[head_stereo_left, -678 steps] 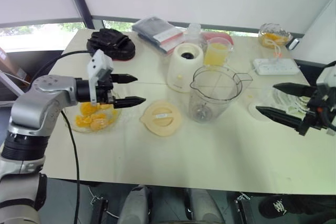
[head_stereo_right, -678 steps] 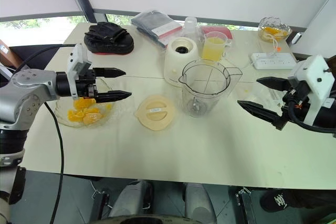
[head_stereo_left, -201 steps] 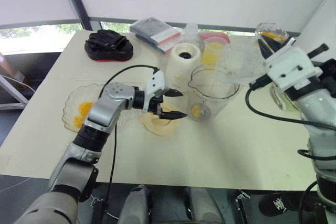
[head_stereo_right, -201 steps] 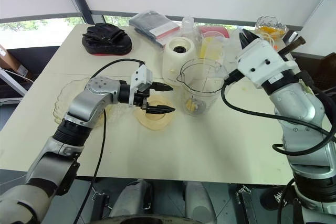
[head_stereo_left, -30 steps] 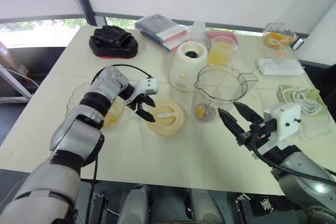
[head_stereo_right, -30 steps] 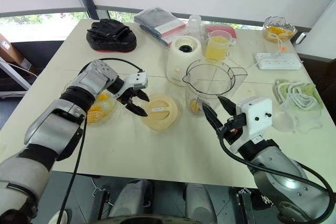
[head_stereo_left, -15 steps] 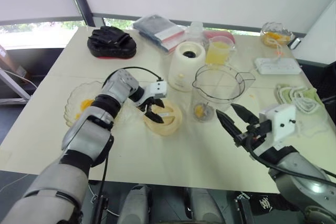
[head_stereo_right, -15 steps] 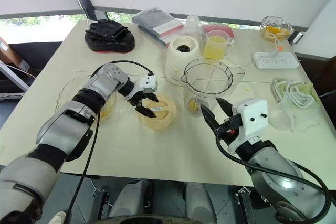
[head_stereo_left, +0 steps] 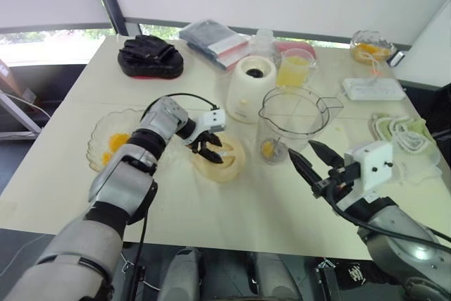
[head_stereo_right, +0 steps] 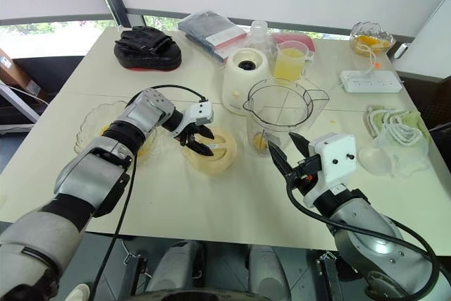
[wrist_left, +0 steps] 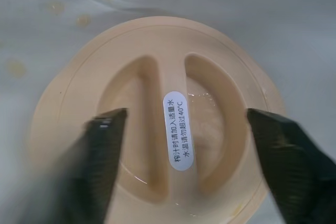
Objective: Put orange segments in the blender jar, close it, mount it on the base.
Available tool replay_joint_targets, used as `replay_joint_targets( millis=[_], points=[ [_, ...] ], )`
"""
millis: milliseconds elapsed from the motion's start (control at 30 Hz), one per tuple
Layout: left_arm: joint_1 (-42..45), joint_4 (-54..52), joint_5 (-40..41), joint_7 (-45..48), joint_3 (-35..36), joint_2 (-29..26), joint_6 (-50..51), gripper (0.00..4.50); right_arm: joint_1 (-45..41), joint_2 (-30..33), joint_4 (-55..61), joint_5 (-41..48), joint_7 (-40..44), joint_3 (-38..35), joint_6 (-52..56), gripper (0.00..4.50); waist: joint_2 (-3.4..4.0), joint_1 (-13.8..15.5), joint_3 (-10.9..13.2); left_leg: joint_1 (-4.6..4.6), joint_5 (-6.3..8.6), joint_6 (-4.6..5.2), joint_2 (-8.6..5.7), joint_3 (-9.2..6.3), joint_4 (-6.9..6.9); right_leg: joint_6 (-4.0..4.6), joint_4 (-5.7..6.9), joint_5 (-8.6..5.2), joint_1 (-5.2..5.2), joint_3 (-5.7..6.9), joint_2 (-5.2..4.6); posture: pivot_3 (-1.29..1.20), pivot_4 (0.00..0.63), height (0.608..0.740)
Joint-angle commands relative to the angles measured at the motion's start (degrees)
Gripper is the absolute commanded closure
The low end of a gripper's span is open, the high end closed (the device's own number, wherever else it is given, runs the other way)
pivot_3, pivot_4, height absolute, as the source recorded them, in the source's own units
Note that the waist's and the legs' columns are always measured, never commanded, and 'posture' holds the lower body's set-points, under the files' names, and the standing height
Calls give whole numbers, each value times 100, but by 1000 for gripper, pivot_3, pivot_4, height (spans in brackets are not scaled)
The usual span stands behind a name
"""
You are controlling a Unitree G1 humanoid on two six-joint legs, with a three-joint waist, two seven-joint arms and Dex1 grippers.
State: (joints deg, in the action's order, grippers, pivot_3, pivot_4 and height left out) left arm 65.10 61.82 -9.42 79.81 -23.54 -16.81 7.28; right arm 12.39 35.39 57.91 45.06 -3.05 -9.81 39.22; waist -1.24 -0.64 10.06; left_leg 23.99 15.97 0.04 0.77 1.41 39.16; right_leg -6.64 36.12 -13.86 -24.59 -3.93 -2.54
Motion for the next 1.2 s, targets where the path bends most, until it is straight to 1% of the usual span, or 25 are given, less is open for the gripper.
replay_joint_targets(
  millis=[33,433,667,867,967,1033,1067,1200],
  points=[
    [146,-64,-14,-99,146,8,52,2298,-35,35,209,-30,-11,-72,-45,2053,0,0,0,0,0,0,0,0,0,0,0,0,0,0,0,0,150,740],
    [-14,-195,-163,-231,-9,132,-7,2298,-78,23,209,-22,25,-92,36,2053,0,2,-1,-1,0,0,-1,0,1,-1,2,1,1,0,0,0,150,740],
    [-253,-71,-629,-661,-279,215,-501,2298,-68,45,209,-37,-3,-56,10,2053,-2,2,-4,-3,0,0,-1,0,1,-2,5,1,1,0,0,0,150,740],
    [-322,56,-761,-833,-290,254,-642,2298,-37,66,209,-62,-31,-23,-33,2053,-5,3,-9,-39,0,0,-1,3,1,0,4,0,36,-2,-2,0,150,740],
    [-325,56,-734,-818,-227,249,-601,3091,-16,71,209,-56,-35,-40,-36,2053,-5,1,-10,-49,0,0,0,3,1,17,5,-9,46,-2,-2,0,150,740],
    [-302,49,-697,-793,-174,243,-526,4031,5,56,209,-54,-37,-68,-27,2053,-5,2,-17,-50,0,0,0,2,1,17,6,-8,47,-2,-2,0,150,740],
    [-287,43,-695,-780,-156,237,-506,4266,22,47,209,-54,-41,-78,-25,2053,-5,2,-17,-51,0,0,0,2,1,17,6,-9,49,-2,-2,0,150,740],
    [-256,-61,-635,-611,-81,154,-464,4266,173,49,209,-80,-31,-109,-96,2053,-5,0,-18,-51,0,0,0,2,1,16,6,-8,49,-2,-1,0,150,740]
  ],
)
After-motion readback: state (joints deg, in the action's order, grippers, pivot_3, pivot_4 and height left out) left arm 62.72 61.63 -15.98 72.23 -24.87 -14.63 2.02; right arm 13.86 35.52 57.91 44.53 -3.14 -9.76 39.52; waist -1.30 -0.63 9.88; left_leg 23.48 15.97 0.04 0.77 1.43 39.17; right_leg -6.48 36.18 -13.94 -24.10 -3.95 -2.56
